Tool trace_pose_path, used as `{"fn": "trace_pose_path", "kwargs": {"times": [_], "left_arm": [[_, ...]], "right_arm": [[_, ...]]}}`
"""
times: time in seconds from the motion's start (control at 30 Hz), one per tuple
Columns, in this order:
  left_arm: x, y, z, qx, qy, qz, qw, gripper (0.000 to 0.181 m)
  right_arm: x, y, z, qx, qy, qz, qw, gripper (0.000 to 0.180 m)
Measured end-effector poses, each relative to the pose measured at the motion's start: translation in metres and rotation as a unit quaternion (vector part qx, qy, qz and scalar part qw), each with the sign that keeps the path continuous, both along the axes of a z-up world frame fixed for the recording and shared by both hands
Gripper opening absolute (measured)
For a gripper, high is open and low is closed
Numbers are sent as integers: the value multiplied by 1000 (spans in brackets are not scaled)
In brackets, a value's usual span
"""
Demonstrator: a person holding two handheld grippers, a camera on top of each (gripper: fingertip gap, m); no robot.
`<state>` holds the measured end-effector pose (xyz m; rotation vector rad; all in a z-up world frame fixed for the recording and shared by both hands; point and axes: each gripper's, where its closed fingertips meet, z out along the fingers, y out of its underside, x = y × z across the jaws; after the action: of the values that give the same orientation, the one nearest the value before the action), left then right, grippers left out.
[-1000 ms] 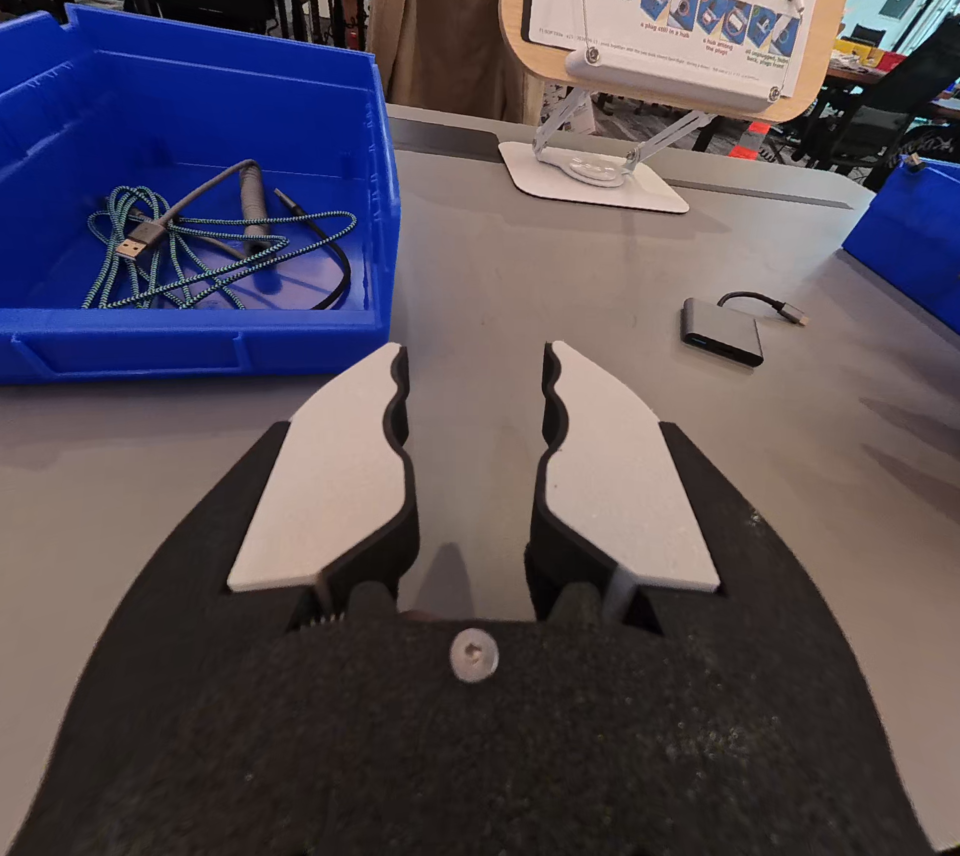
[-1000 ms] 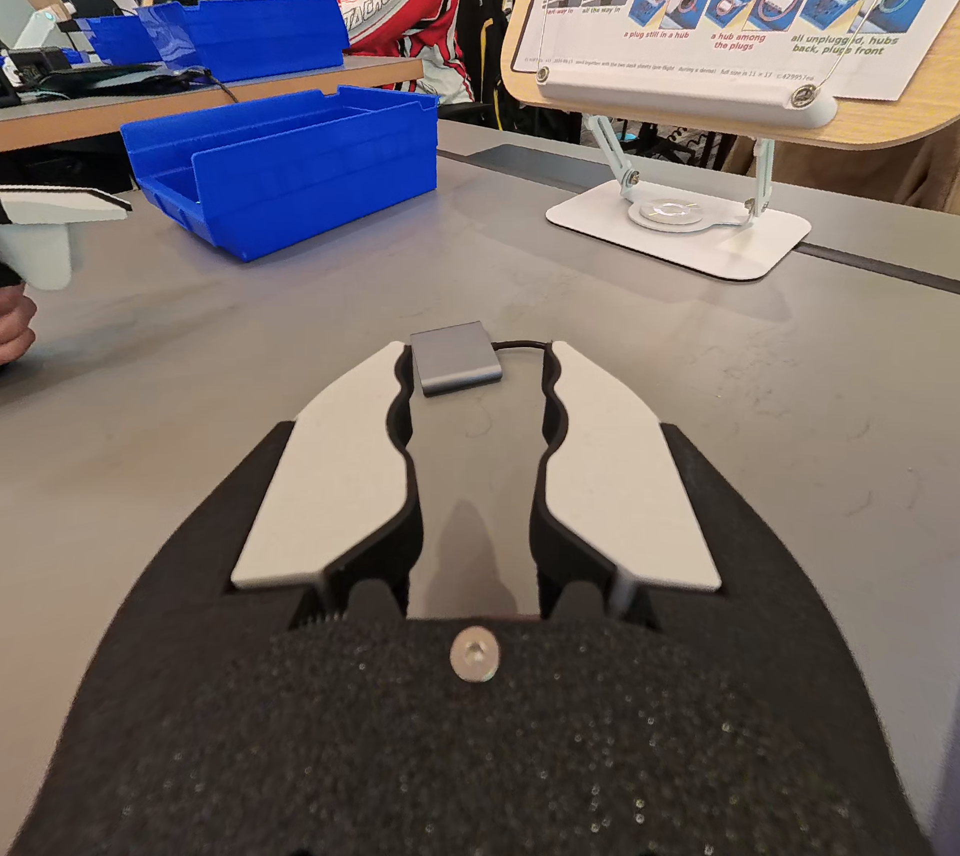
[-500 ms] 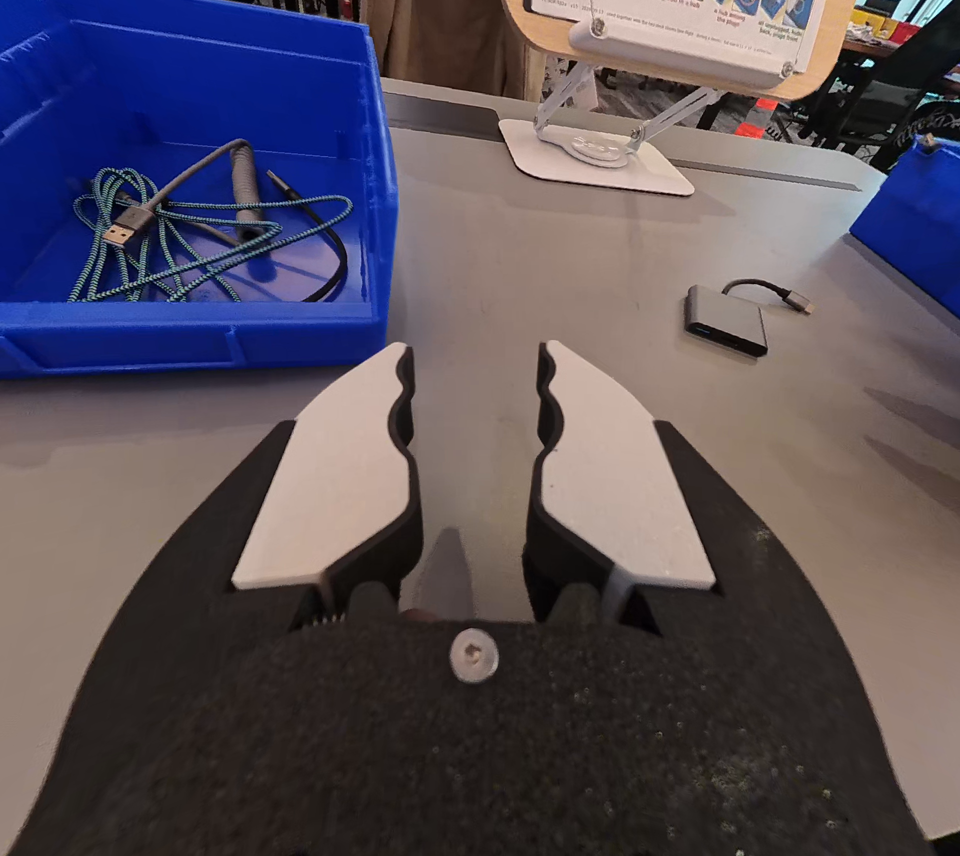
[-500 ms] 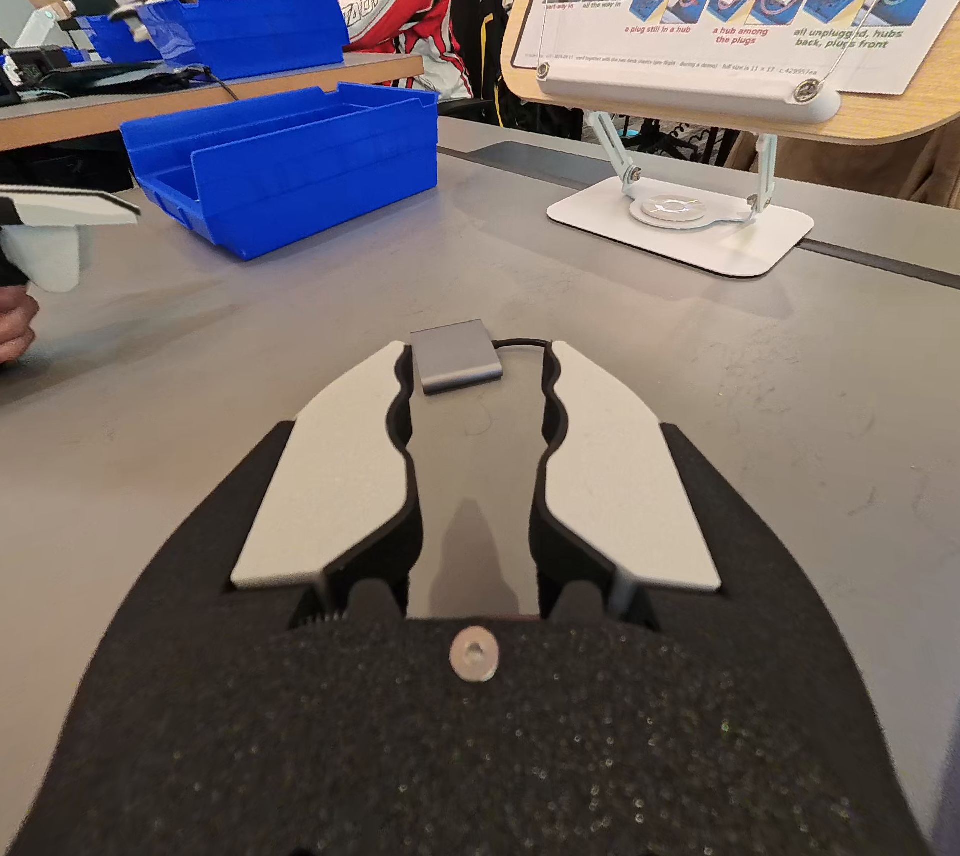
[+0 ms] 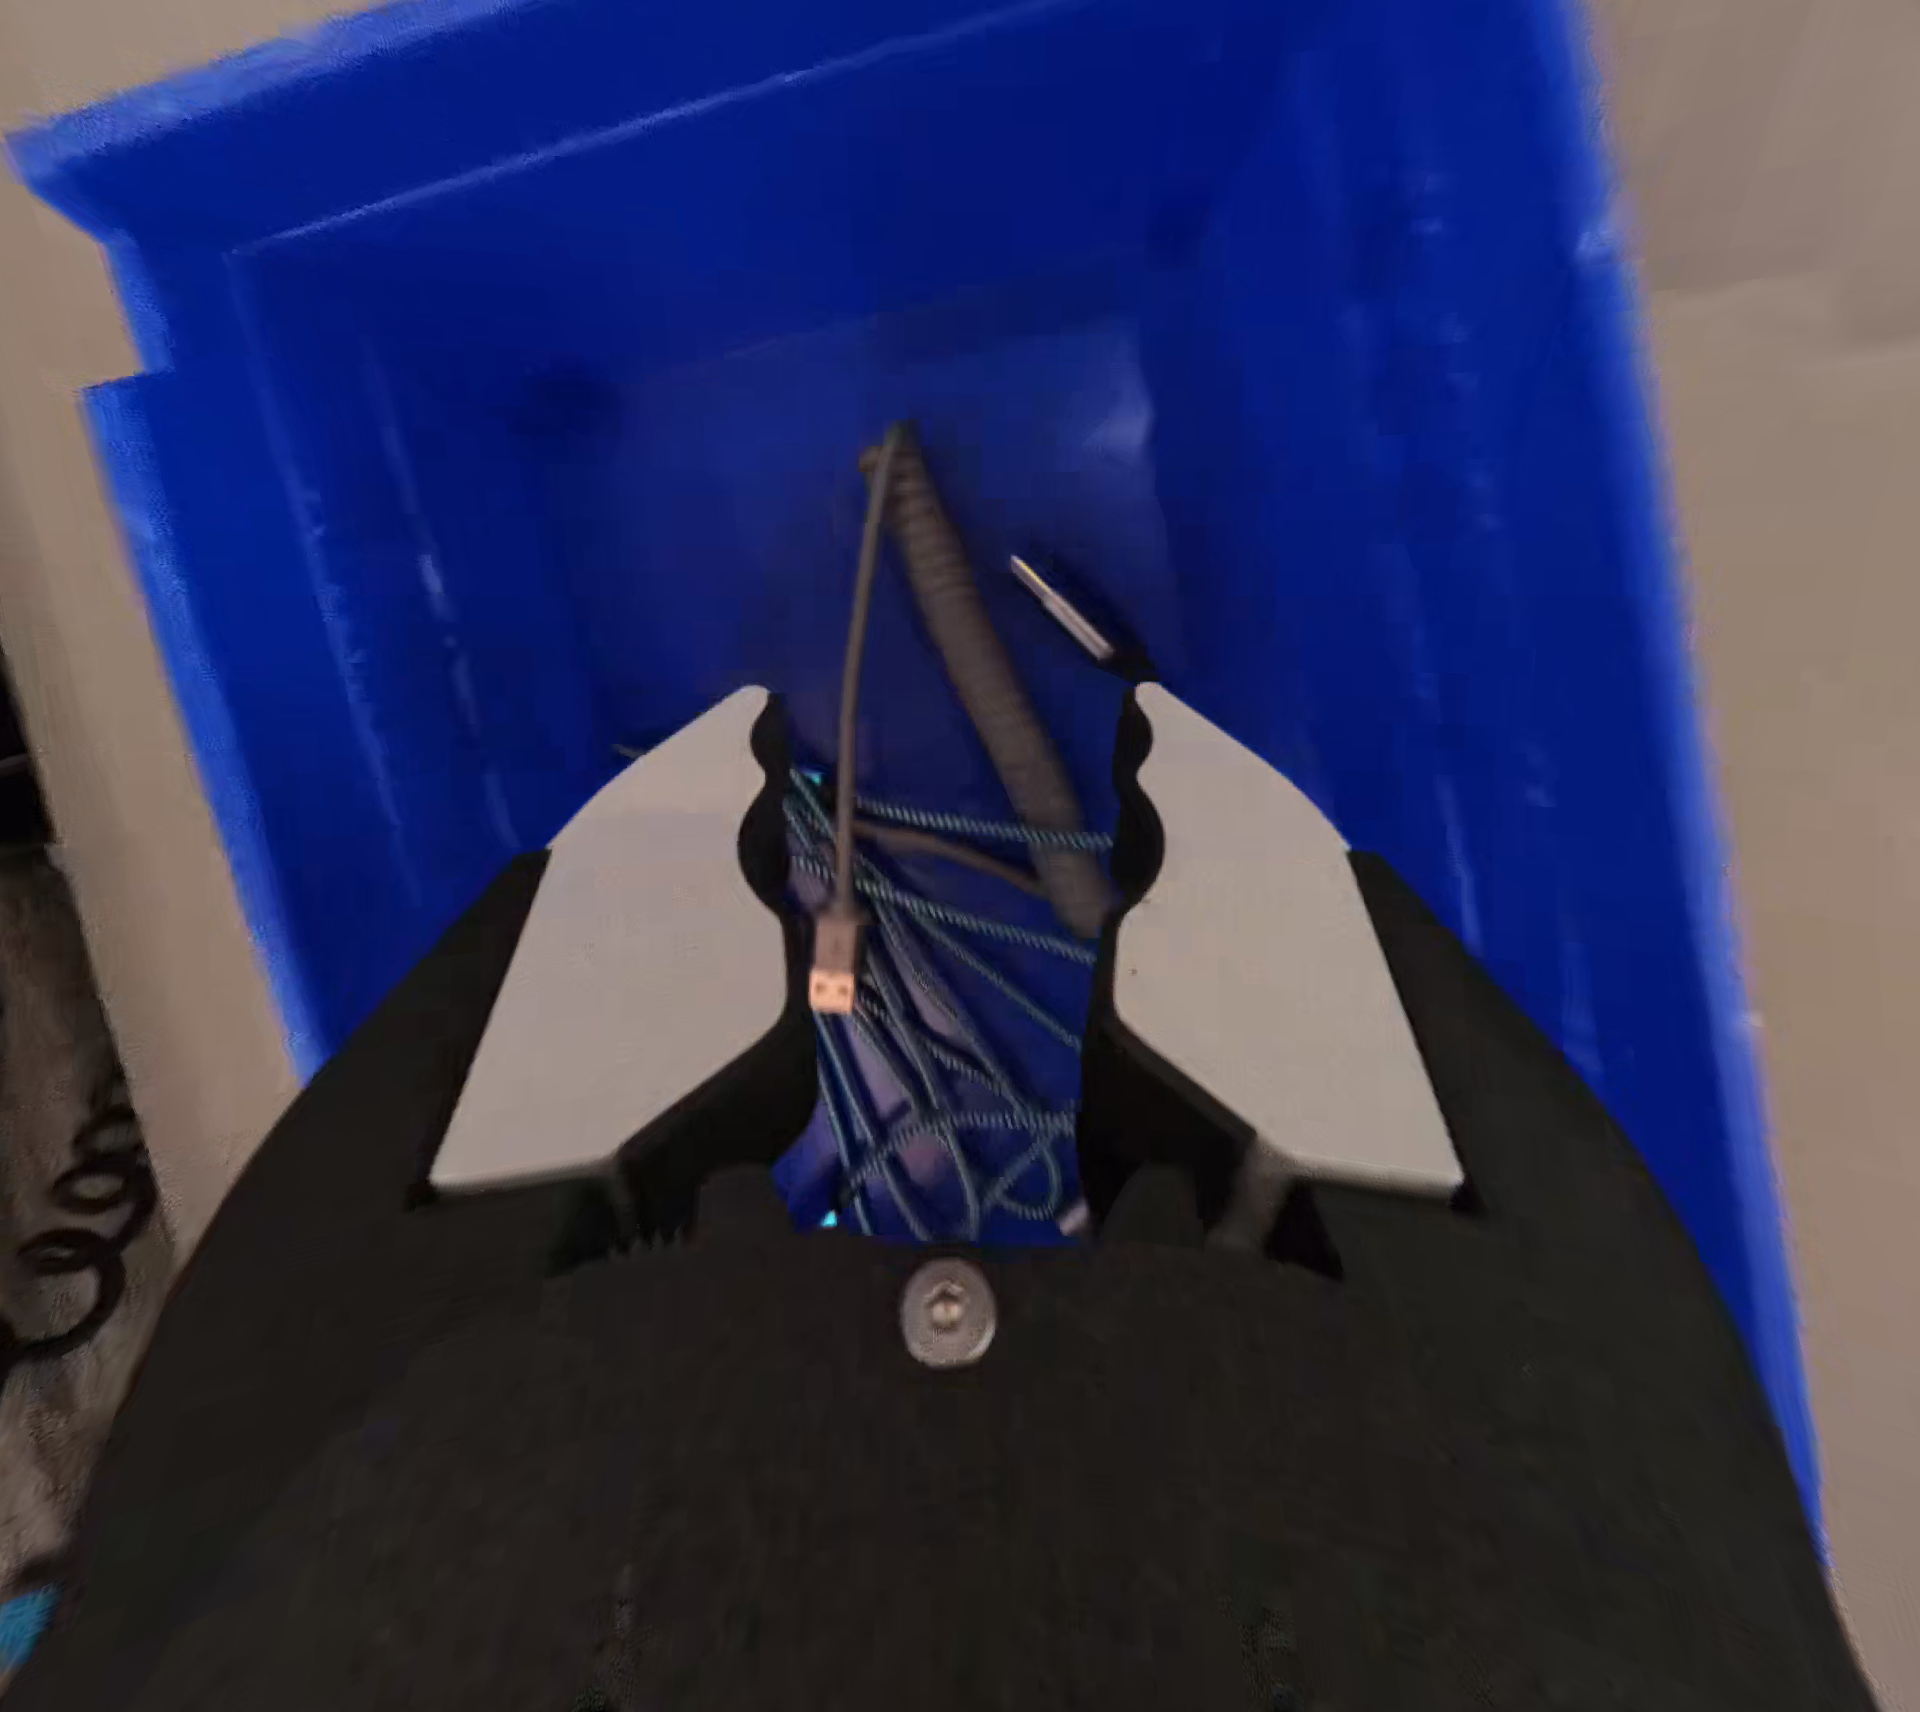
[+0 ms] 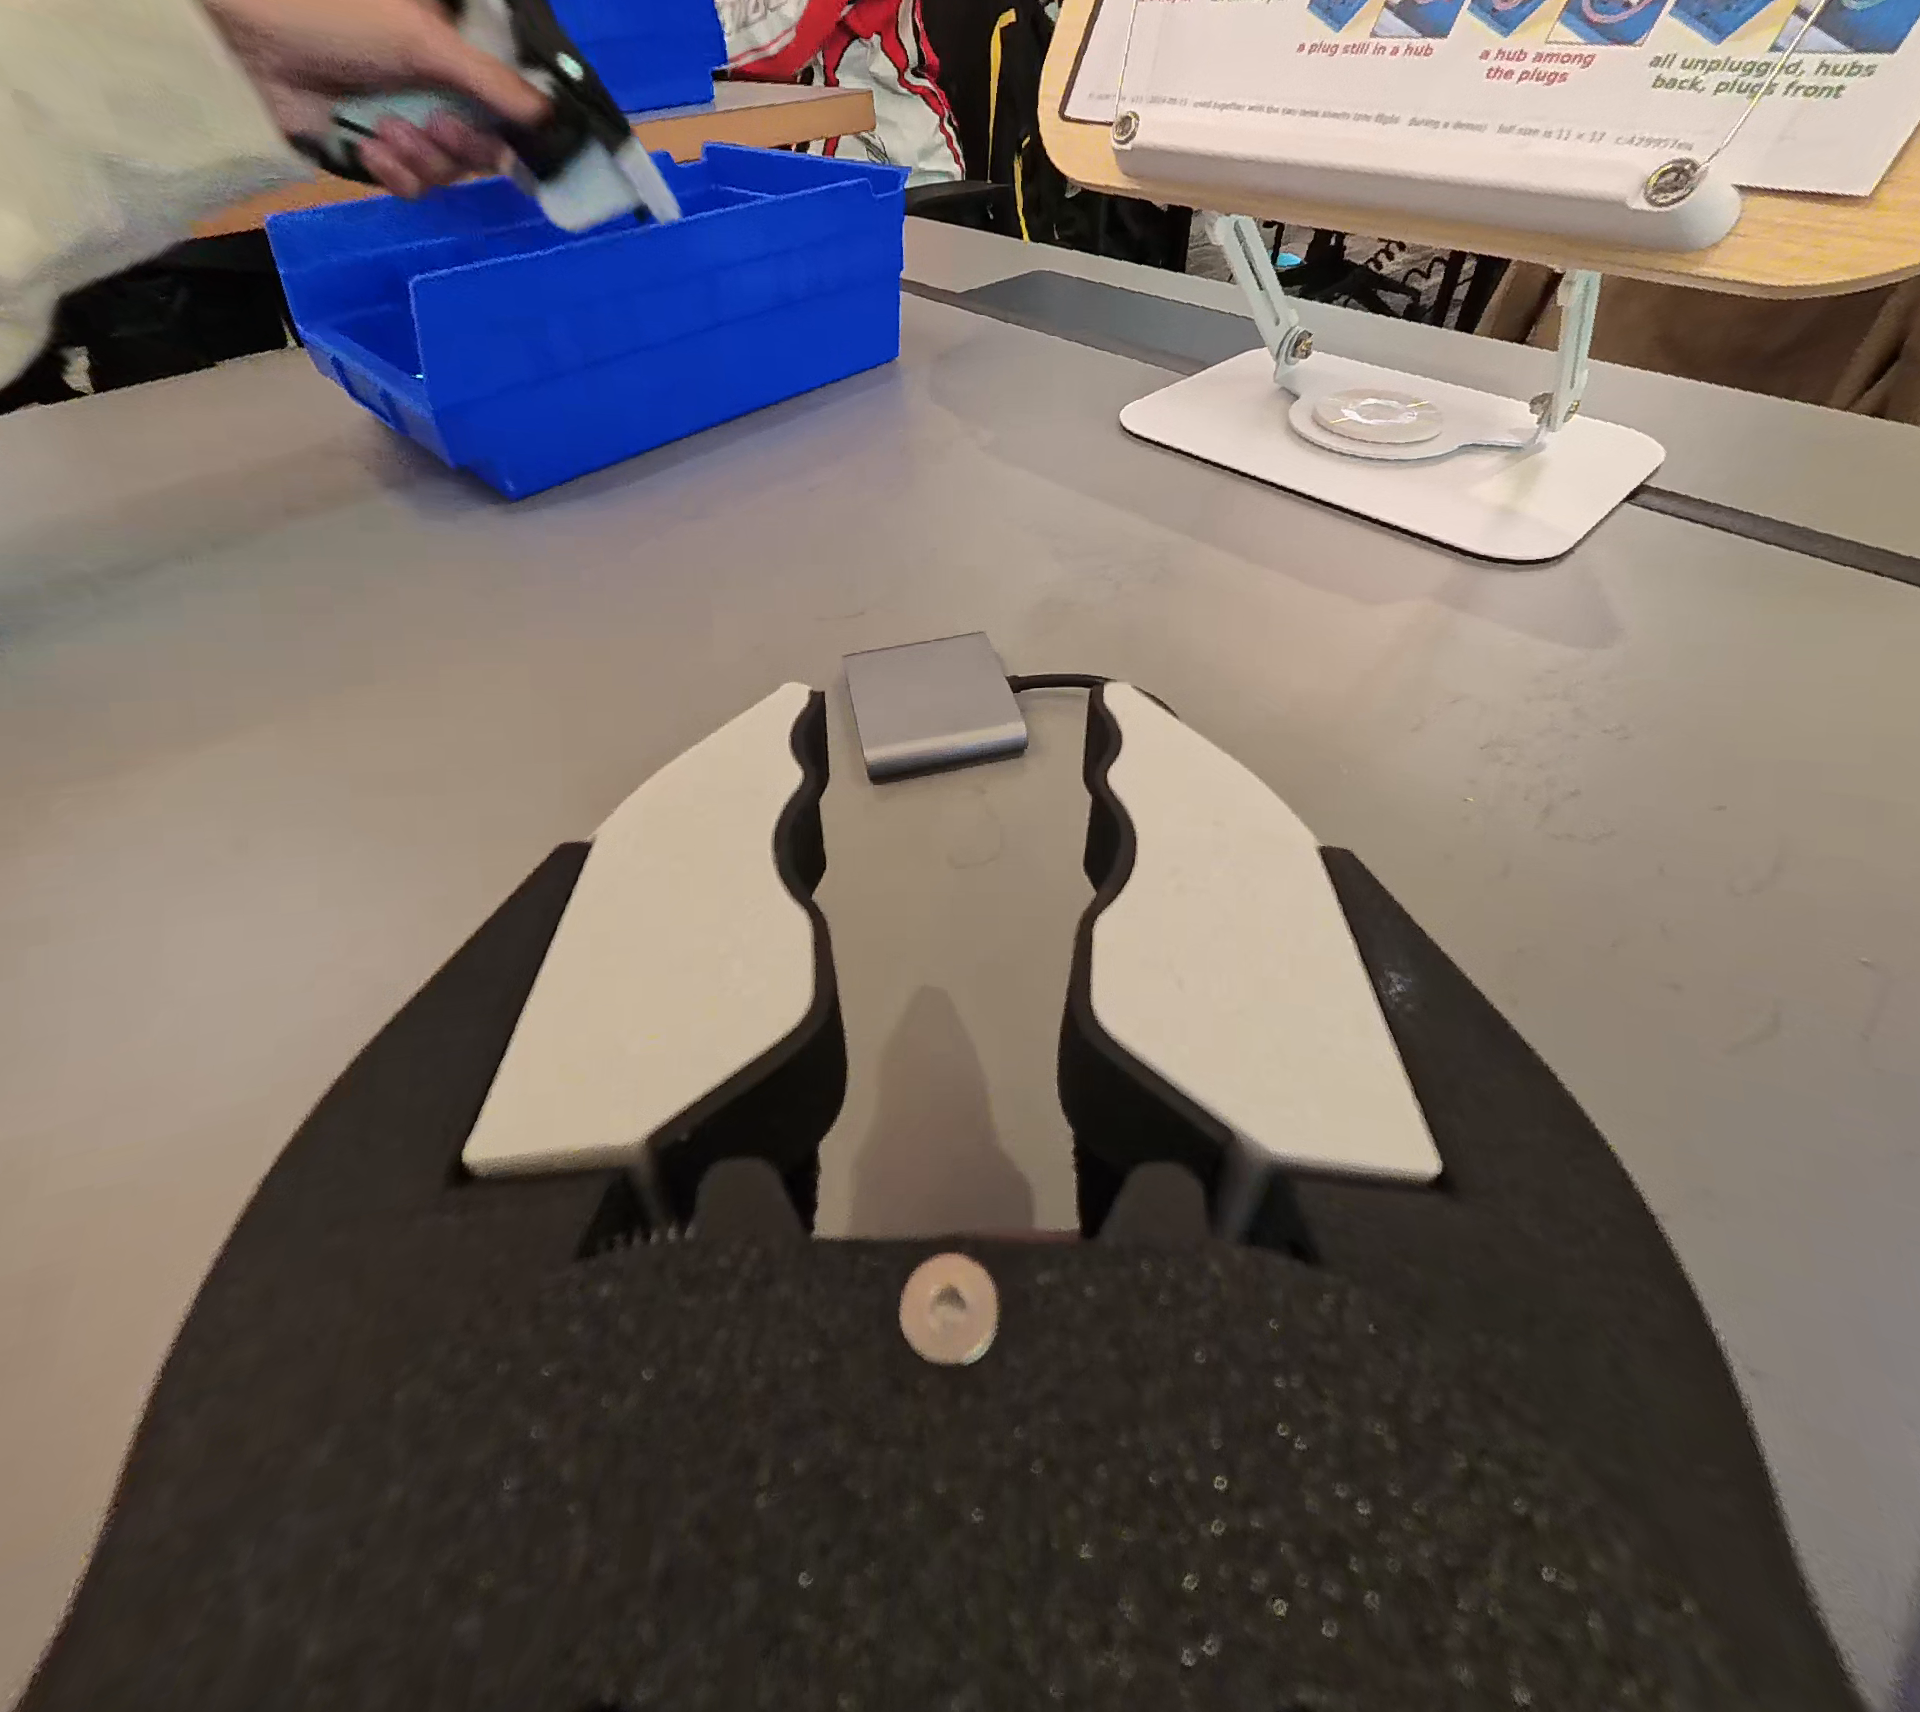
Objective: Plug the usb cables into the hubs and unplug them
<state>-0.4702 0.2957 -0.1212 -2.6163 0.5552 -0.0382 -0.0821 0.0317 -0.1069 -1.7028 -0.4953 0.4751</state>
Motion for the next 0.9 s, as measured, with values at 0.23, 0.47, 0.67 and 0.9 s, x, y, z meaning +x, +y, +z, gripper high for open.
{"fn": "trace_pose_path", "kwargs": {"times": [0.23, 0.47, 0.67, 0.9], "left_arm": [[-9, 13, -61, -135, 28, 25, 990, 62], [-3, 3, -70, -160, 42, -1, 986, 28], [-1, 21, -7, -56, 32, -13, 998, 16], [5, 33, 165, 163, -33, 2, 986, 15]], "right_arm": [[2, -3, 2, -4, 19, 5, 1000, 47], [1, -4, 1, -4, 15, 8, 1000, 47], [2, -4, 2, -5, 22, 6, 1000, 46], [3, -4, 3, -4, 26, 6, 1000, 46]]}}
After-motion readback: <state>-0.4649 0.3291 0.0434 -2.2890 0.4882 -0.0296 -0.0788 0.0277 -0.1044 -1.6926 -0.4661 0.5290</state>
